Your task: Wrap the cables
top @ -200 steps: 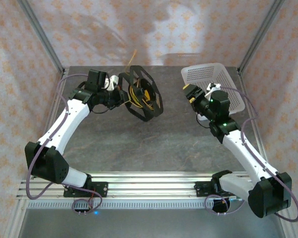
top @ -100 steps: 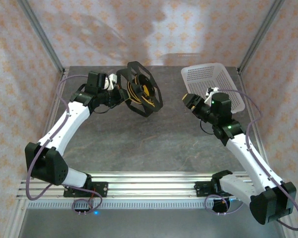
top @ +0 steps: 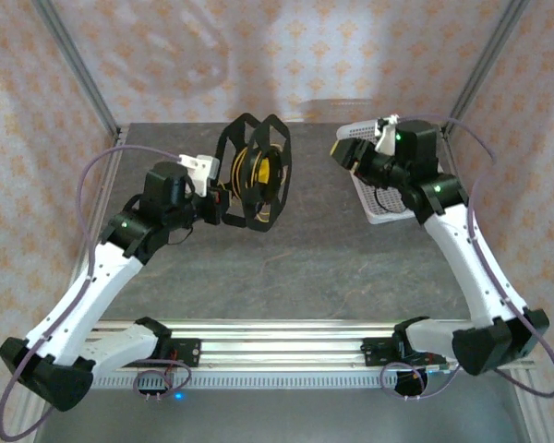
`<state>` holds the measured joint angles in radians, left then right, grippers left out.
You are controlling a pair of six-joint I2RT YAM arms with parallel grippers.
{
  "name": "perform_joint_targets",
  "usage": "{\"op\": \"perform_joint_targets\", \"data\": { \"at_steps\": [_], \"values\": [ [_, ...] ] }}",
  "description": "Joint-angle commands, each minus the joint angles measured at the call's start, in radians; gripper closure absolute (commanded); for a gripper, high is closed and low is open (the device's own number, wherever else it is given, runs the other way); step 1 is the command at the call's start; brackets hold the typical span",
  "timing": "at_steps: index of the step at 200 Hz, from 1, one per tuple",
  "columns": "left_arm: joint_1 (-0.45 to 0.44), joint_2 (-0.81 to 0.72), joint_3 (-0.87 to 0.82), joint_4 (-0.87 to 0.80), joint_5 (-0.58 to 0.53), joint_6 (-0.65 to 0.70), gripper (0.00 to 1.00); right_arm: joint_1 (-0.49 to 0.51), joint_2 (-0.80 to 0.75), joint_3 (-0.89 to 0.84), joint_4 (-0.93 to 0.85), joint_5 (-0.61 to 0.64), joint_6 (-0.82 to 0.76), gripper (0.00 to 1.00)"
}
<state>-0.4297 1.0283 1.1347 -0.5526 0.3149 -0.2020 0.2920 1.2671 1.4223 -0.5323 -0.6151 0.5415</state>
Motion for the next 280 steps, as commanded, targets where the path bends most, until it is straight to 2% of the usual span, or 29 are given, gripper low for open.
{"op": "perform_joint_targets", "data": {
  "at_steps": [1,26,54,92,128,176,214,280],
  "values": [
    [-0.06,-0.06,-0.017,0.111,-0.199,0.143,1.0,-0.001,0.058,0.092,-0.072,-0.039,0.017,0.41],
    [-0.132,-0.092,-0.027,0.123,-0.269,0.192,1.0,-0.004,0.118,0.177,-0.062,-0.016,0.083,0.38],
    [-0.174,-0.115,-0.022,0.112,-0.288,0.217,1.0,-0.005,0.167,0.237,-0.071,0.01,0.12,0.38],
    [-0.181,-0.117,0.017,0.049,-0.261,0.235,1.0,-0.042,0.176,0.285,-0.153,-0.081,-0.138,0.38],
    [-0.182,-0.105,0.061,-0.011,-0.21,0.258,1.0,-0.065,0.155,0.274,-0.225,-0.173,-0.391,0.48],
    [-0.185,-0.071,0.13,-0.106,-0.176,0.289,1.0,-0.065,0.126,0.275,-0.343,-0.047,-0.686,0.49],
    [-0.193,-0.06,0.164,-0.147,-0.152,0.294,1.0,-0.066,0.118,0.26,-0.366,-0.018,-0.806,0.49],
    [-0.208,-0.048,0.19,-0.204,-0.145,0.305,1.0,-0.064,0.209,0.319,-0.462,-0.081,-0.906,0.5]
  ]
}}
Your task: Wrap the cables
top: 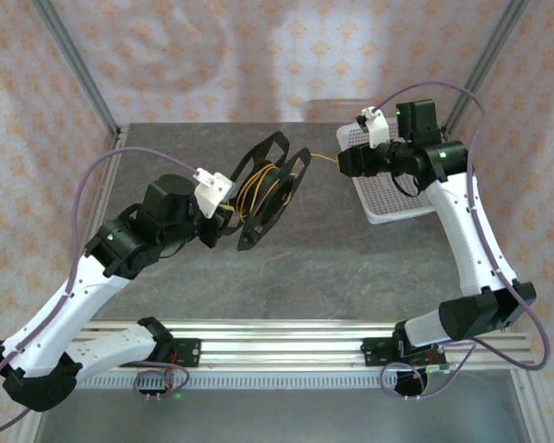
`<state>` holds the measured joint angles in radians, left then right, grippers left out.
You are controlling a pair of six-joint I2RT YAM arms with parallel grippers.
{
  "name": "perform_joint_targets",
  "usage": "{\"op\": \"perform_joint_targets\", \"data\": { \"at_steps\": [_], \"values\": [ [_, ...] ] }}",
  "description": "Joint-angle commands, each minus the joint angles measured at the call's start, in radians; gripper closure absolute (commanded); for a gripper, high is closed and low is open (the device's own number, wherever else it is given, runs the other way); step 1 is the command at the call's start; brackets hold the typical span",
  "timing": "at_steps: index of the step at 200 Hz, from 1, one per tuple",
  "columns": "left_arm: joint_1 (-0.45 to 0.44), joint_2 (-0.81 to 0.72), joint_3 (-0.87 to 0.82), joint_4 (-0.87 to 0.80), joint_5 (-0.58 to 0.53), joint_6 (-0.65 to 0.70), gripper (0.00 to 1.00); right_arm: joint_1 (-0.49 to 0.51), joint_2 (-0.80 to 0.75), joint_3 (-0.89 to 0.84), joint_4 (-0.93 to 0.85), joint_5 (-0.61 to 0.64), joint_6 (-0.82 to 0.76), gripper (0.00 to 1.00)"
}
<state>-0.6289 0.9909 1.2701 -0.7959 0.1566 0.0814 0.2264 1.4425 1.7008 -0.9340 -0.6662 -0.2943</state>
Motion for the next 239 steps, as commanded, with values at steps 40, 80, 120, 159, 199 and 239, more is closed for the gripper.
{"op": "perform_joint_targets", "data": {
  "at_steps": [40,80,120,159,199,239],
  "values": [
    [-0.021,-0.008,0.06,0.03,0.013,0.02,1.0,0.003,0.076,0.042,-0.063,-0.067,-0.075,0.5],
    [-0.029,-0.006,0.061,0.025,0.005,0.023,1.0,0.01,0.115,0.054,-0.074,-0.1,-0.074,0.51],
    [-0.032,-0.008,0.06,0.025,0.004,0.023,1.0,0.011,0.151,0.082,-0.099,-0.128,-0.064,0.75],
    [-0.033,-0.003,0.061,0.025,0.002,0.024,1.0,0.015,0.172,0.11,-0.12,-0.144,-0.048,0.97],
    [-0.035,-0.001,0.06,0.027,-0.008,0.024,1.0,0.026,0.155,0.097,-0.107,-0.141,-0.028,1.0],
    [-0.036,0.025,0.057,0.029,-0.02,0.026,1.0,0.063,0.073,0.033,0.092,-0.047,0.158,1.0]
  ]
}}
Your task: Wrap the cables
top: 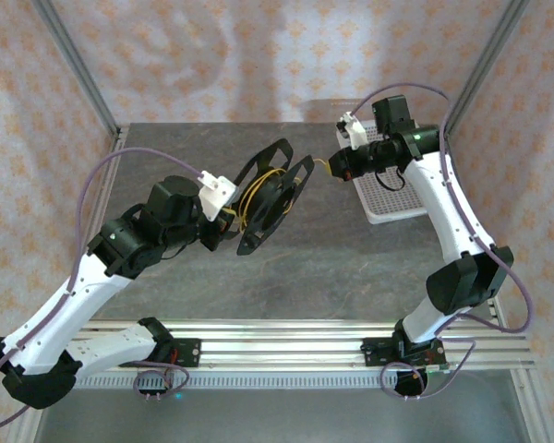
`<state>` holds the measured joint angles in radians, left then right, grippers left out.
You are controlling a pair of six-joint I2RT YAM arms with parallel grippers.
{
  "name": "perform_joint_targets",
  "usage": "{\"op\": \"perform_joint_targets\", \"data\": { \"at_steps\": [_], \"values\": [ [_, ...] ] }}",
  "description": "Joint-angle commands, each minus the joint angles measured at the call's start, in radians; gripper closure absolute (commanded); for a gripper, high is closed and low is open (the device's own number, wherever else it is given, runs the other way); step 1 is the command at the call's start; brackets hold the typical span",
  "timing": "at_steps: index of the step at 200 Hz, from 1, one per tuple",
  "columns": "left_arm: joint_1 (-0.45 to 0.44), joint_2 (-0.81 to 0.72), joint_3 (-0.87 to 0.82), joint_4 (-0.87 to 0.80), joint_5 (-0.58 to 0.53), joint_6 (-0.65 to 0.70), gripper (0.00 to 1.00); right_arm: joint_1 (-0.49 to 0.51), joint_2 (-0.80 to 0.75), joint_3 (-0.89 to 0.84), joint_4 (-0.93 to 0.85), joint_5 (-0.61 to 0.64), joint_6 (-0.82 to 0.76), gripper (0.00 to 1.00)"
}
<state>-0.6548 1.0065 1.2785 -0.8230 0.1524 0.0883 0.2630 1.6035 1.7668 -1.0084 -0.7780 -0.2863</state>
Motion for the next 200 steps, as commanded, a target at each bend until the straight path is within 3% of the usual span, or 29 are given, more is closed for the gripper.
{"op": "perform_joint_targets", "data": {
  "at_steps": [1,60,106,160,200],
  "values": [
    [-0.01,0.011,0.048,0.056,-0.016,0.019,1.0,0.027,-0.092,-0.037,0.177,0.066,0.158,1.0],
    [-0.009,0.082,0.047,0.075,-0.056,0.0,1.0,0.154,-0.236,-0.124,0.499,0.195,0.496,1.0],
    [-0.009,0.189,0.12,0.061,-0.116,-0.109,1.0,0.4,-0.27,-0.186,0.63,0.521,0.712,1.0],
    [-0.006,0.28,0.236,0.017,-0.198,-0.339,1.0,0.683,-0.266,-0.296,0.796,0.922,0.763,1.0],
    [0.018,0.341,0.327,-0.041,-0.178,-0.509,1.0,0.814,-0.223,-0.371,0.906,1.085,0.738,1.0]
  ]
}}
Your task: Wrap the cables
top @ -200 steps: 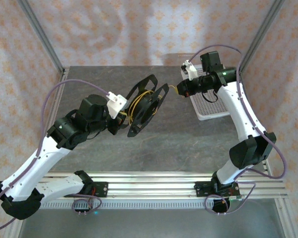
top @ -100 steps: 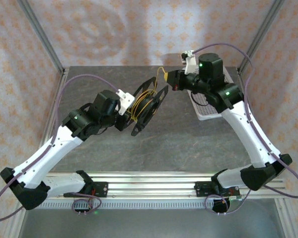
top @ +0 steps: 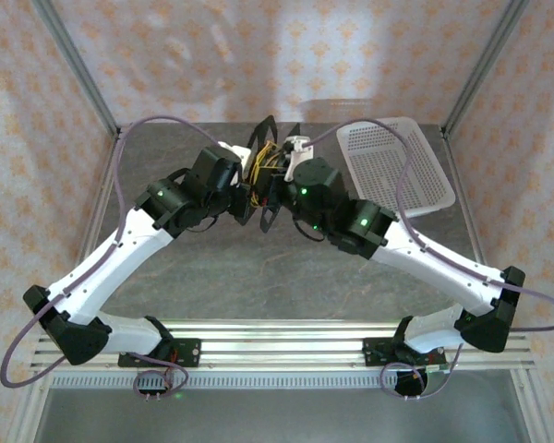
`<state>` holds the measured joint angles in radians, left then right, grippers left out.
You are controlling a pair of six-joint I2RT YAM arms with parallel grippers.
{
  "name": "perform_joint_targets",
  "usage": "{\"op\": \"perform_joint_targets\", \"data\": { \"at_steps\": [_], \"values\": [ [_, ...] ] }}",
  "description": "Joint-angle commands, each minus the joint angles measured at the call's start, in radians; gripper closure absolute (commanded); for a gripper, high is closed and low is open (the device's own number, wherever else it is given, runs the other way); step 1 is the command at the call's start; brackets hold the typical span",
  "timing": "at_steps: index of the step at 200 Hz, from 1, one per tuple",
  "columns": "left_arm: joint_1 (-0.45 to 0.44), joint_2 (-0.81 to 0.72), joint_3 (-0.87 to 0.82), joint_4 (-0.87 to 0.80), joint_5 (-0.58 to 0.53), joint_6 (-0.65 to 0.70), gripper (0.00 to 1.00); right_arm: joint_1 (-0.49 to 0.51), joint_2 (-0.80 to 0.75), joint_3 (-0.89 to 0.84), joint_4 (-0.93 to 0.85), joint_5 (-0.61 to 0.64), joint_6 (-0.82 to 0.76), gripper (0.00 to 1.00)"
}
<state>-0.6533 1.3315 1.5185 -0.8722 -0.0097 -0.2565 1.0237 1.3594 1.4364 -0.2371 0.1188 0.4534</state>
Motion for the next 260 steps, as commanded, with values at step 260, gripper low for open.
{"op": "perform_joint_targets", "data": {
  "at_steps": [260],
  "values": [
    [0.267,0.06,0.231,-0.163,0.298,-0.54,1.0,0.182,0.075,-0.691,0.903,0.287,-0.694,1.0]
  ]
}}
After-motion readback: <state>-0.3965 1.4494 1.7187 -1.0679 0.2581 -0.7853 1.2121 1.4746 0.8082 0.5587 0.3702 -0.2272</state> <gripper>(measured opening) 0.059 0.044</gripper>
